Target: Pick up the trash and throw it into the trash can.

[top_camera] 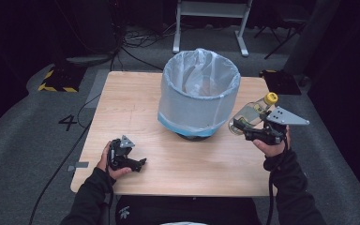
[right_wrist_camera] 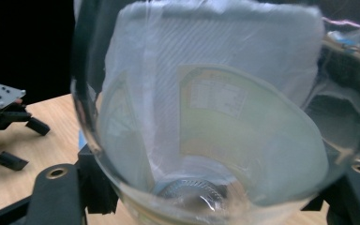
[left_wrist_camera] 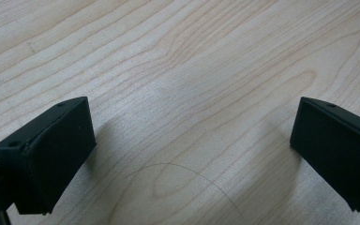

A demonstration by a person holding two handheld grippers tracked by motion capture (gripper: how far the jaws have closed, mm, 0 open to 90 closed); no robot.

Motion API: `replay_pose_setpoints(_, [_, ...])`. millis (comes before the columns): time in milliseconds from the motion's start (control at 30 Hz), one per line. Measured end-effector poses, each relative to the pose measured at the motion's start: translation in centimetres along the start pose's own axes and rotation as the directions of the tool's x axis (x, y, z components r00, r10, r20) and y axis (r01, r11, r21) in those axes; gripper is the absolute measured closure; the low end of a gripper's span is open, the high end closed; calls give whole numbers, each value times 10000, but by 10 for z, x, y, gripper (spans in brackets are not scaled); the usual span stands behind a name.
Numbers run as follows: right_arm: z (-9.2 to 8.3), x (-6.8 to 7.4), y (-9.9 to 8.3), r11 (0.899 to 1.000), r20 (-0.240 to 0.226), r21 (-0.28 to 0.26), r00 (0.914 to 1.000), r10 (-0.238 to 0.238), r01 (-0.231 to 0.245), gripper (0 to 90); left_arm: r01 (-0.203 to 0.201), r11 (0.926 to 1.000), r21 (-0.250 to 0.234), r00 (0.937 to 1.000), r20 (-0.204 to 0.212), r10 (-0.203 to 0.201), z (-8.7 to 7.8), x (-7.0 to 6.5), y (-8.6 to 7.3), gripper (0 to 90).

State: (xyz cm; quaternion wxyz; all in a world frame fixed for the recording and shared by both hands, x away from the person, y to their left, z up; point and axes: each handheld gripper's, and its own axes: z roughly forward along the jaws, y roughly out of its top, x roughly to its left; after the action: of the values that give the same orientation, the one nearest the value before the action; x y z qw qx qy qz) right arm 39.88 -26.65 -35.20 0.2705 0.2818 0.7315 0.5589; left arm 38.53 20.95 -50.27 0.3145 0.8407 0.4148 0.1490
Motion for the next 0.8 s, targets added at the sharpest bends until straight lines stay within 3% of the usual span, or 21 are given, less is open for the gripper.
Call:
replay_pose_setpoints(367, [-8,-13,27,9988,380,-437,9991,-189,206,280,0,10000,-1,10000,-1,0,0,0,0,3])
replay_pose_setpoints(467, [-9,-16,39,9973,568,-571,9975,-420,452,280,0,10000,1,10000,1,0,0,0,0,3])
replay_pose_setpoints(800, [-16,-21,62,9919,698,-1196,9970,-337,419,281,1,10000,0,10000,4,-1,0,0,0,3])
